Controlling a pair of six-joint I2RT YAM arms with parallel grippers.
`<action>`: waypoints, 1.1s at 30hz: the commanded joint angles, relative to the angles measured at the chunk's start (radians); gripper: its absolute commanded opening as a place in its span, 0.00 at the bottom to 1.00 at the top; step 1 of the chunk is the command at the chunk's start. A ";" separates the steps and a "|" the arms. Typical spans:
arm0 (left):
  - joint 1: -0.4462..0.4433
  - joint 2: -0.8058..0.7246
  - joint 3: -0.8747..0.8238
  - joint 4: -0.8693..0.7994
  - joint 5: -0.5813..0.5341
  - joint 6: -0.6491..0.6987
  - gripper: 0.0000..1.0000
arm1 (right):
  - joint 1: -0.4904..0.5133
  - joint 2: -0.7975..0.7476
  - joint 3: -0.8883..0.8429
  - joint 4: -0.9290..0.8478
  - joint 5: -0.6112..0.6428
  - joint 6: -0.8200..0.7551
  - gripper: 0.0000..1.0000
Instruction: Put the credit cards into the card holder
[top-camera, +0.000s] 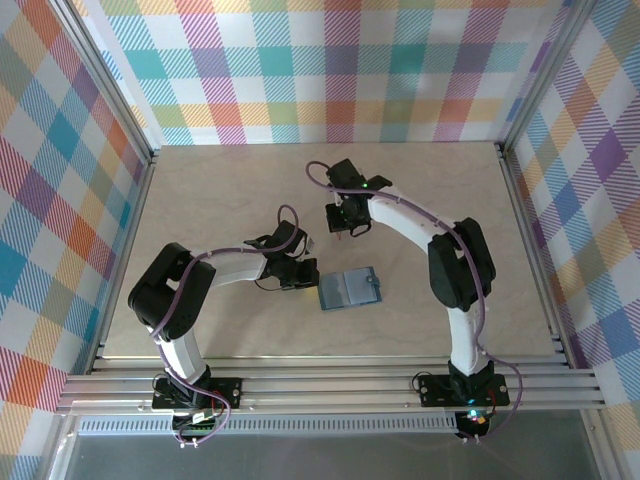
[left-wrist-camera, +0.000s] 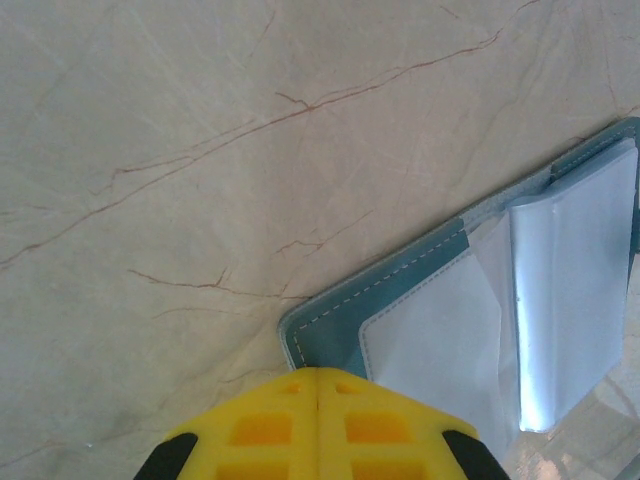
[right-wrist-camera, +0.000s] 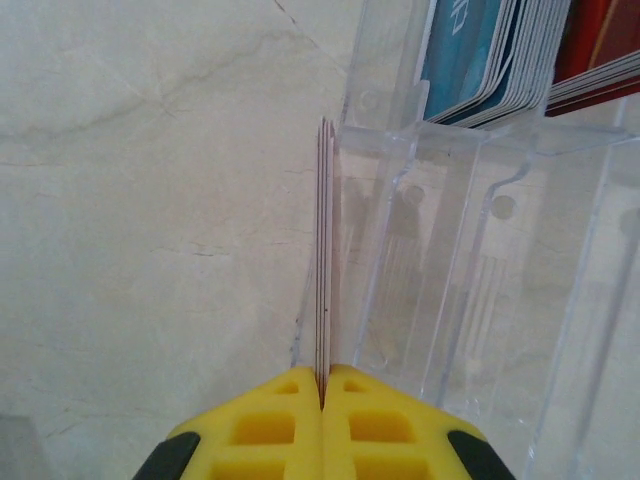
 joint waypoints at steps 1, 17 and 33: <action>0.012 -0.019 -0.034 -0.079 -0.050 0.009 0.00 | -0.005 -0.052 0.020 -0.047 -0.016 -0.019 0.04; 0.015 -0.041 -0.038 -0.080 -0.058 0.013 0.00 | -0.025 0.043 0.042 -0.061 -0.047 0.012 0.01; 0.016 -0.088 -0.045 -0.076 -0.074 0.004 0.00 | -0.034 0.022 0.026 -0.047 0.022 0.073 0.00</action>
